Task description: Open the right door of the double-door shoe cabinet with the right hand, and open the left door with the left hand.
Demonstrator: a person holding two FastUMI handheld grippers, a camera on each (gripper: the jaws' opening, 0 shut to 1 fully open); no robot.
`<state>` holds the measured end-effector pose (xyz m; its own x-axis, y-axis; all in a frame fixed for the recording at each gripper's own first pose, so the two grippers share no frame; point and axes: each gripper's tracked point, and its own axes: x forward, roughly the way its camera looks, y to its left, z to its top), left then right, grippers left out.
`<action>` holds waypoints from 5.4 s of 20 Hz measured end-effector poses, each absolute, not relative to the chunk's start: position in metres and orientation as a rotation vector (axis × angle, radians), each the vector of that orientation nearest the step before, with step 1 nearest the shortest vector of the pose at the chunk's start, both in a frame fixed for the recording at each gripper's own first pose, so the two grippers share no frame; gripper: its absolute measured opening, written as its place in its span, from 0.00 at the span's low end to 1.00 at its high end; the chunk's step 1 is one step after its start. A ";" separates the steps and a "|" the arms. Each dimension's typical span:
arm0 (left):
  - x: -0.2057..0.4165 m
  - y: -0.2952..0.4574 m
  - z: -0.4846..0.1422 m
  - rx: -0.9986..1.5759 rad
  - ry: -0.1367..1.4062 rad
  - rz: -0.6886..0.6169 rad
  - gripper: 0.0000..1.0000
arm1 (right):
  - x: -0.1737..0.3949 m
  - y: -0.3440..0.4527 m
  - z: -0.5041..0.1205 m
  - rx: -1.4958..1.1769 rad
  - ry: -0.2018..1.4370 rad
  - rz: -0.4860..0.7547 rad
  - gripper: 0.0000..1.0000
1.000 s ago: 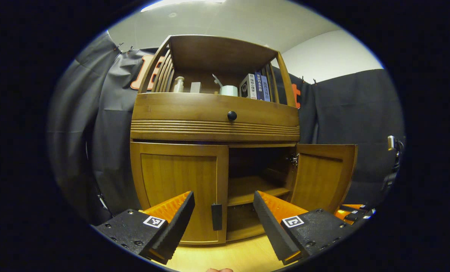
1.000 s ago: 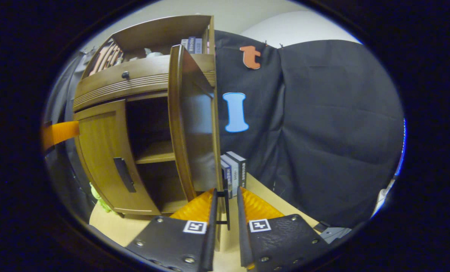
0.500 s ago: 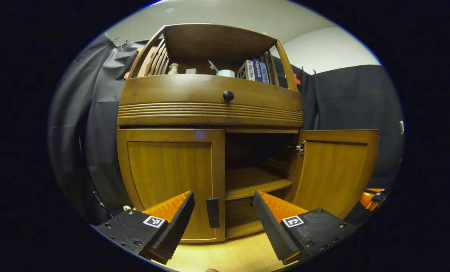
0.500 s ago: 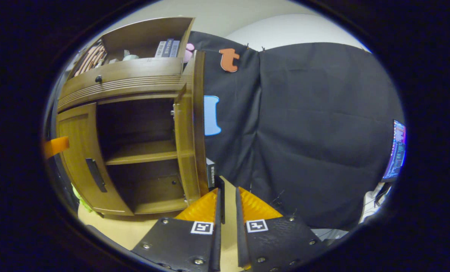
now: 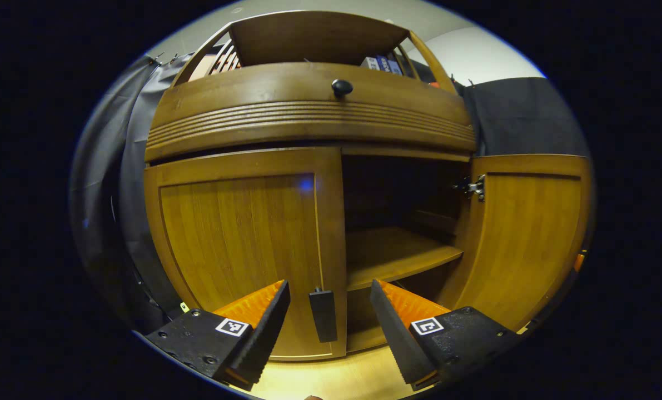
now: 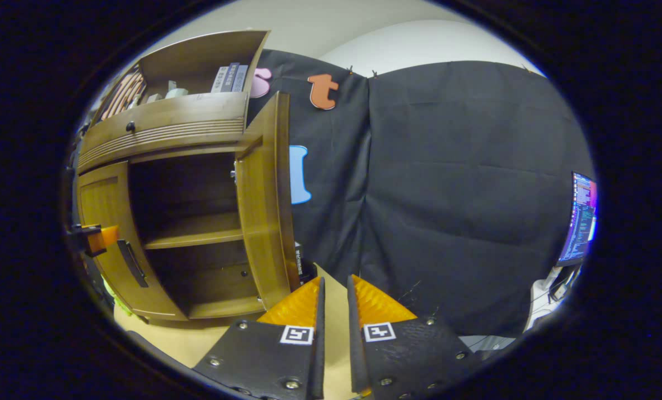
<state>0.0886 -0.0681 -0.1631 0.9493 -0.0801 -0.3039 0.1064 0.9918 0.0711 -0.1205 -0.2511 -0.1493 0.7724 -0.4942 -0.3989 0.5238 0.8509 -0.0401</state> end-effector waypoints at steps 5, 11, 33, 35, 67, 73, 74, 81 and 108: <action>0.107 -0.060 -0.192 0.065 0.363 -0.064 0.77 | -0.138 -0.272 -0.152 0.080 0.424 -0.610 0.19; 0.122 -0.063 -0.219 0.024 0.421 -0.043 0.55 | -0.158 -0.290 -0.159 0.090 0.444 -0.669 0.19; 0.050 -0.042 -0.209 -0.064 0.435 -0.002 0.32 | -0.132 -0.244 -0.165 0.077 0.484 -0.479 0.19; 0.038 -0.039 -0.207 -0.075 0.432 0.001 0.34 | -0.130 -0.235 -0.164 0.076 0.484 -0.450 0.19; -0.101 0.080 -0.163 -0.103 0.377 0.161 0.27 | -0.053 -0.002 -0.198 0.113 0.546 0.157 0.19; -0.114 0.111 -0.154 -0.055 0.361 0.243 0.16 | -0.056 0.015 -0.202 0.127 0.563 0.196 0.19; -0.117 0.116 -0.151 -0.050 0.359 0.251 0.17 | -0.055 0.019 -0.204 0.130 0.565 0.201 0.19; -0.123 0.141 -0.146 -0.036 0.355 0.307 0.17 | -0.048 0.038 -0.208 0.136 0.571 0.242 0.18; -0.047 -0.001 -0.016 0.074 0.032 0.102 0.24 | -0.021 0.007 -0.084 0.131 0.277 0.183 0.19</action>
